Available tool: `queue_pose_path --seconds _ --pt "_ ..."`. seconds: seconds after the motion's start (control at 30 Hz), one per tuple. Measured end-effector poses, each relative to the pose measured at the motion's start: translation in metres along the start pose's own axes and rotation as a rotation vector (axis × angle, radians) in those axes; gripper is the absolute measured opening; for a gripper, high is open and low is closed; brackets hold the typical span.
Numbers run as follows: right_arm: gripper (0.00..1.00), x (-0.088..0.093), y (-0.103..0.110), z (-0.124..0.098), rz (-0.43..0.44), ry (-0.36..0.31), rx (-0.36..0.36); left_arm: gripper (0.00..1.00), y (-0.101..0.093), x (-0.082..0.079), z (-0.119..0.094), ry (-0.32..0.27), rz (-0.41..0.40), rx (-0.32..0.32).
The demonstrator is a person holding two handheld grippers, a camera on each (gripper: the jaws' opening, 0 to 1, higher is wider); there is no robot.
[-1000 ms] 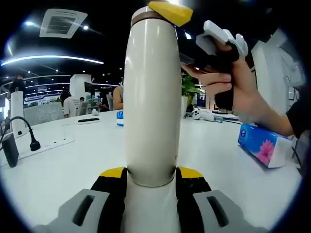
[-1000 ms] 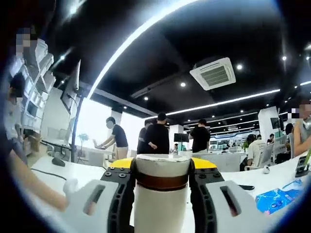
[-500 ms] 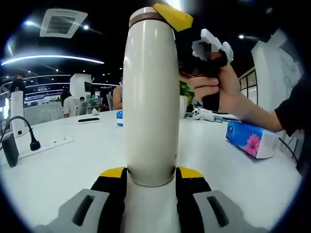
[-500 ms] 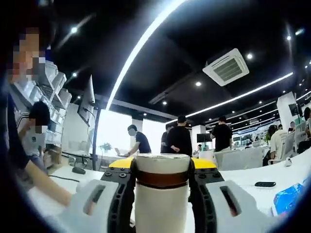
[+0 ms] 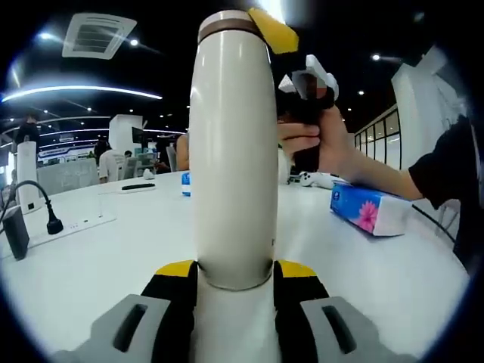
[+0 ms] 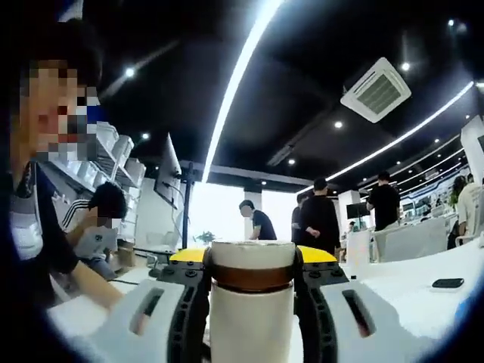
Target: Grasp the water cup twist off the cup lid place the cup lid on the table
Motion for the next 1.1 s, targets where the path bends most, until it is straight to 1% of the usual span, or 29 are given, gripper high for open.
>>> queue_pose_path --seconds 0.13,0.27,0.3,0.37,0.43,0.53,0.57,0.67,0.8,0.93,0.97,1.03,1.07,1.1 --pt "0.46 0.000 0.003 0.000 -0.006 0.002 -0.026 0.41 0.000 0.000 0.000 0.000 0.001 -0.001" --pt "0.47 0.001 0.002 -0.001 -0.018 0.004 -0.009 0.41 0.000 0.000 0.000 0.000 0.000 -0.001" --pt "0.49 0.001 0.003 -0.001 -0.015 0.006 -0.003 0.41 0.000 0.000 0.000 0.000 0.001 -0.001" --pt "0.56 0.004 0.003 0.000 -0.011 0.018 0.016 0.41 0.000 0.000 0.000 -0.001 0.002 -0.002" --pt "0.62 0.006 0.003 0.001 -0.012 0.029 0.027 0.41 -0.001 0.000 -0.001 -0.001 0.003 -0.002" --pt "0.62 0.009 0.004 0.000 -0.023 0.053 0.050 0.41 -0.001 0.000 0.000 -0.001 0.003 -0.002" --pt "0.62 0.010 0.003 -0.002 -0.041 0.067 0.072 0.41 -0.001 0.000 0.000 -0.002 0.004 -0.002" --pt "0.63 0.009 0.006 -0.007 -0.049 0.072 0.126 0.41 -0.001 0.000 0.000 -0.002 0.004 -0.002" --pt "0.63 0.012 0.010 -0.012 -0.036 0.085 0.191 0.41 -0.002 0.000 -0.001 -0.002 0.005 -0.004" --pt "0.66 0.013 0.024 -0.015 -0.050 0.099 0.241 0.41 -0.002 0.000 -0.001 -0.002 0.006 -0.006" --pt "0.66 0.013 0.028 -0.016 -0.065 0.106 0.261 0.41 -0.002 0.000 -0.001 -0.002 0.005 -0.006" --pt "0.66 0.010 0.033 -0.018 -0.120 0.107 0.314 0.41 -0.002 0.000 -0.001 -0.002 0.005 -0.004" --pt "0.66 0.007 0.038 -0.019 -0.163 0.110 0.340 0.41 -0.002 0.000 -0.001 -0.002 0.005 -0.004" --pt "0.66 0.006 0.041 -0.019 -0.181 0.112 0.353 0.41 -0.002 0.000 -0.001 -0.002 0.005 -0.004"
Point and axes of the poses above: the point that each gripper's makers call its tool centre point, and the gripper's own axes: z roughly forward along the fingers, y roughly to its left, x roughly out of its underside, the point moved 8 cm from there along -z, roughly backward along the fingers, and after that the axes turned 3 degrees about y, right-handed, at the moved point
